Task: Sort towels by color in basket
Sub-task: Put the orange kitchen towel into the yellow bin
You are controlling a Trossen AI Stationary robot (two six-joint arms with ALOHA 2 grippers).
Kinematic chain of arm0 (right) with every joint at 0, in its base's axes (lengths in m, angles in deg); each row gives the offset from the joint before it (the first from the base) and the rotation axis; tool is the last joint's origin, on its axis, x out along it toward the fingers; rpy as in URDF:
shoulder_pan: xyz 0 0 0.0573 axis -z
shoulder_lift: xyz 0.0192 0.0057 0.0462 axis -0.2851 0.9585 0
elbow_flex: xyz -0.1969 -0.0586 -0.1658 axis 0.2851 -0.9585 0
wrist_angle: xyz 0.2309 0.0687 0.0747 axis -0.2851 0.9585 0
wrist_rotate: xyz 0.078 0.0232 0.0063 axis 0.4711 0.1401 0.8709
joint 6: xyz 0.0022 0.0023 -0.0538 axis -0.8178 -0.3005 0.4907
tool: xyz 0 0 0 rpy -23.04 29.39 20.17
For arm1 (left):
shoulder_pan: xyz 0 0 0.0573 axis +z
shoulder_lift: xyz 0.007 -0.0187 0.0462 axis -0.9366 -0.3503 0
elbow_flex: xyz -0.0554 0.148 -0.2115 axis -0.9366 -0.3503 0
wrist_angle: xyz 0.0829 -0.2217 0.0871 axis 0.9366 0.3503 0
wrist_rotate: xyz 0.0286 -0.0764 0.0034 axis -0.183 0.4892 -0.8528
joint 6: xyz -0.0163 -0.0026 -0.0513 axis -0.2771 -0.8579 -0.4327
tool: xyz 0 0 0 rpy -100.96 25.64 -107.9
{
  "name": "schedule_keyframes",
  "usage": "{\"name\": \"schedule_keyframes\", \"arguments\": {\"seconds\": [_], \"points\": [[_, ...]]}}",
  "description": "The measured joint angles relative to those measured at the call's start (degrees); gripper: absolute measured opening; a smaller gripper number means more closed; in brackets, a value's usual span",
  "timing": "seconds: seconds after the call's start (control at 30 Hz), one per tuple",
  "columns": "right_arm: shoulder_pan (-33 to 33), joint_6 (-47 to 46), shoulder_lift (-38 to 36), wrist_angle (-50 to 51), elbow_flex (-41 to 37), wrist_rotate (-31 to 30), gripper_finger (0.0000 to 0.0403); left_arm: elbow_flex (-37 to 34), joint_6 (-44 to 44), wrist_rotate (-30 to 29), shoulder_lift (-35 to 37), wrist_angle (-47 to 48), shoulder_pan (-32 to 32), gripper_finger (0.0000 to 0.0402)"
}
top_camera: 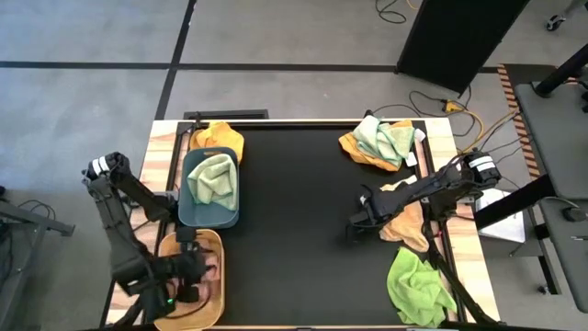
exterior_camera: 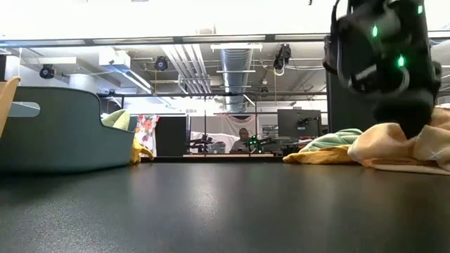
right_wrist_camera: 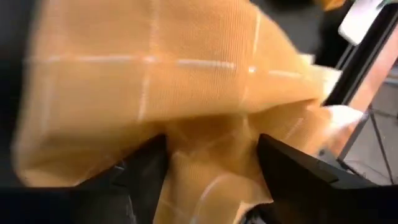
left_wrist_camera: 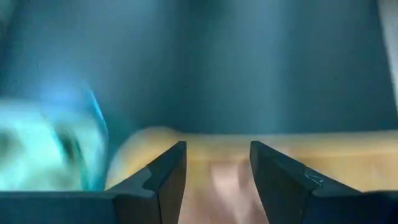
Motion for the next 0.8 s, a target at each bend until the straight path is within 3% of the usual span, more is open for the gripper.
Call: {"name": "schedule_keyframes", "arguments": {"seconds": [0.1, 0.23, 0.3, 0.4, 0.63, 0.8], "points": [[1.1, 1.5, 0.0, -7.05, -5.1, 1.92, 0.0253, 1.85, 6.25, -14.49, 0.04, -3.61, -1.35, 0.016], [1.66, 6.52, -0.28, -18.21, -10.34, 3.87, 0.0239, 1.1, 11.25, -22.66, 0.04, -6.54, -0.94, 0.016], [1.71, 8.14, 0.04, -25.32, -9.81, 4.31, 0.0221, -0.16, 11.72, -22.68, 0.01, -6.33, -0.25, 0.016], [1.16, 12.28, -0.26, -26.97, -9.26, 4.43, 0.0182, -1.78, 10.74, -22.07, 0.0, -6.4, 1.15, 0.016], [-1.86, 27.3, -0.42, -37.66, -1.38, 1.17, 0.0033, -6.18, 10.44, -14.55, 0.0, -14.37, 4.64, 0.016], [-5.21, 43.95, -0.63, -54.21, 5.1, -7.09, 0.0025, -9.53, 17.15, -9.63, 0.0, -25.75, 9.81, 0.0169]]}}
